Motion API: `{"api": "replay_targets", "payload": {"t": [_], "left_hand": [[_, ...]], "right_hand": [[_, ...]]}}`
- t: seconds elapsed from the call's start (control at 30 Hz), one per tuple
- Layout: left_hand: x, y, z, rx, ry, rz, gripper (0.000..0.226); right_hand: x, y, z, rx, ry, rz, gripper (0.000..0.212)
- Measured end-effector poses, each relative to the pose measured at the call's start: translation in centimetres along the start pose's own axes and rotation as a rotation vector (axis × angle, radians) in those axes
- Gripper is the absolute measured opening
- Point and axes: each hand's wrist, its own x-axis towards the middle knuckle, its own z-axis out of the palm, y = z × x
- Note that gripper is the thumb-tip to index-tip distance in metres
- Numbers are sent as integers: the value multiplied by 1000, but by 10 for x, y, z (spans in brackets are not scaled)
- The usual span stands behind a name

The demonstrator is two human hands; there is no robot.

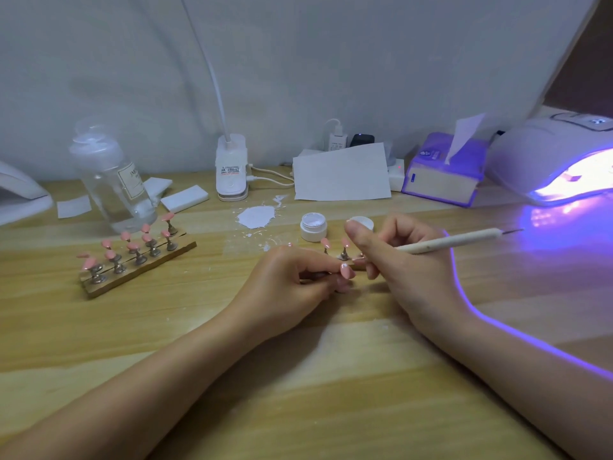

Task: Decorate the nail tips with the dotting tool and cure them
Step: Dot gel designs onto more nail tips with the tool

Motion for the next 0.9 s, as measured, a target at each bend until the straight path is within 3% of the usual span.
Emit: {"api": "replay_targets", "payload": {"t": [0.47,0.63,0.9], "left_hand": [[1,0,0,34,-5,54,27],[0,0,0,31,-9,56,16],[0,0,0,38,-16,74,18]], "right_hand": [[1,7,3,23,-105,5,41],[1,7,4,36,-96,10,41],[0,2,6,59,-93,20,38]]}}
